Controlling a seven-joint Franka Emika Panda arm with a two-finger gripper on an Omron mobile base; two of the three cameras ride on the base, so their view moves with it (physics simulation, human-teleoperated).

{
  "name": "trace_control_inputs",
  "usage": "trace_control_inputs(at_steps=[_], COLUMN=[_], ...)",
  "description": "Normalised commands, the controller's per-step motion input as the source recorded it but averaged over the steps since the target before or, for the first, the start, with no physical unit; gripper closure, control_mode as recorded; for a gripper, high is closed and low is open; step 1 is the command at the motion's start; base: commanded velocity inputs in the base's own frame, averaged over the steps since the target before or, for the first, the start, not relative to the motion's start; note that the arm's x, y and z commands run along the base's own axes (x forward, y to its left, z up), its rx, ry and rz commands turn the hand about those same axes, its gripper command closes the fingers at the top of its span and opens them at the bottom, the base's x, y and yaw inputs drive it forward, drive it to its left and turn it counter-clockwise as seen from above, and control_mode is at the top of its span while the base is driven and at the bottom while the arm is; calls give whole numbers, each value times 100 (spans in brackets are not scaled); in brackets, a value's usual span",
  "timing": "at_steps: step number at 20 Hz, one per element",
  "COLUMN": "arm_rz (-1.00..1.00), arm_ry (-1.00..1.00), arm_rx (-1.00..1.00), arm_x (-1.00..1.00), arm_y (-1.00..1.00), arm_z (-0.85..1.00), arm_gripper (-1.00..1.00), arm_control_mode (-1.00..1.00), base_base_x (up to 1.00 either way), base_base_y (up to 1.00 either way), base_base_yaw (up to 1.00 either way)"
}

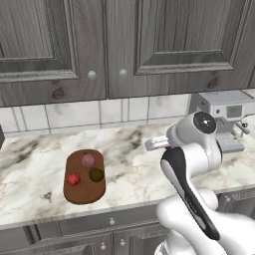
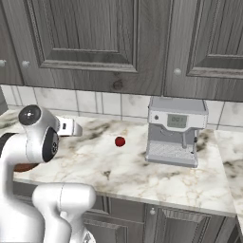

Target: Place the avocado, onion, tomato, and bell pepper on the cutting board.

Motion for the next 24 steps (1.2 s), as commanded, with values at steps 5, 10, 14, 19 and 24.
trace_control_inputs(at_steps=[5,10,14,19,24], arm_rz=[-1,-2,-2,-4,-6], arm_ry=[0,0,0,4,7], arm_rx=[-1,0,0,0,0], arm_x=[22,28,38,44,44], arm_y=[-36,-21,-24,-18,-12], arm_z=[-33,-14,-15,-6,-1], arm_gripper=[-100,-100,-100,-100,-100], arm_control_mode=[-100,-100,-100,-100,-100], base_base_x=[0,0,0,0,0], base_base_y=[0,0,0,0,0], base_base_yaw=[0,0,0,0,0])
